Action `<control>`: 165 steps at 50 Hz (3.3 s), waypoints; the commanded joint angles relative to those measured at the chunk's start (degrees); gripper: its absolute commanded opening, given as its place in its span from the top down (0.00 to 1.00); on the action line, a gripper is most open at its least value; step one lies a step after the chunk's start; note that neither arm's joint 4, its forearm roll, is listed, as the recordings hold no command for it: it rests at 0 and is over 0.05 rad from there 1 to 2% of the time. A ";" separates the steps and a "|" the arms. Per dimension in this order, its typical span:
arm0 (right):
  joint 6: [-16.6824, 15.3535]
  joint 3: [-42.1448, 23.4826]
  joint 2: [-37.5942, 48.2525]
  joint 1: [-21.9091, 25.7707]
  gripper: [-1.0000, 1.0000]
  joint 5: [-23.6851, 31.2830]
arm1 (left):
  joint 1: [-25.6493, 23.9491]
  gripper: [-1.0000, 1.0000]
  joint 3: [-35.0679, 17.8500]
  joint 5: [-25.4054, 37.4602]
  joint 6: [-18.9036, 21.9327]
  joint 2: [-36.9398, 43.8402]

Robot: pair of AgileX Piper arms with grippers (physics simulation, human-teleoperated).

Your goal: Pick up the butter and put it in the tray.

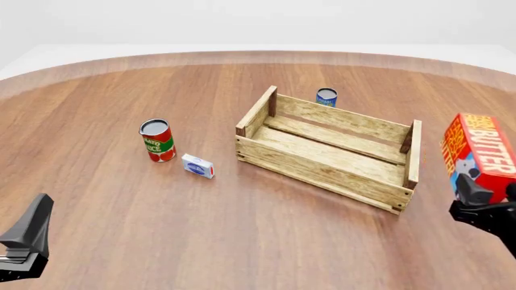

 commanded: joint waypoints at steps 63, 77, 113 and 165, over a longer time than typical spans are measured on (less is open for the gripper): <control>-6.93 -21.40 9.21 15.81 1.00 11.47 | 0.00 0.00 0.00 0.04 -0.01 -0.03; -6.58 -23.77 15.68 17.80 1.00 7.84 | 0.00 0.00 -0.01 0.05 -0.02 -0.01; -3.41 -29.76 28.19 20.94 1.00 2.50 | -0.02 0.00 0.04 0.08 -0.02 -0.11; 0.20 -36.98 42.38 21.68 1.00 -0.54 | -0.02 0.00 0.00 0.24 -0.03 -0.22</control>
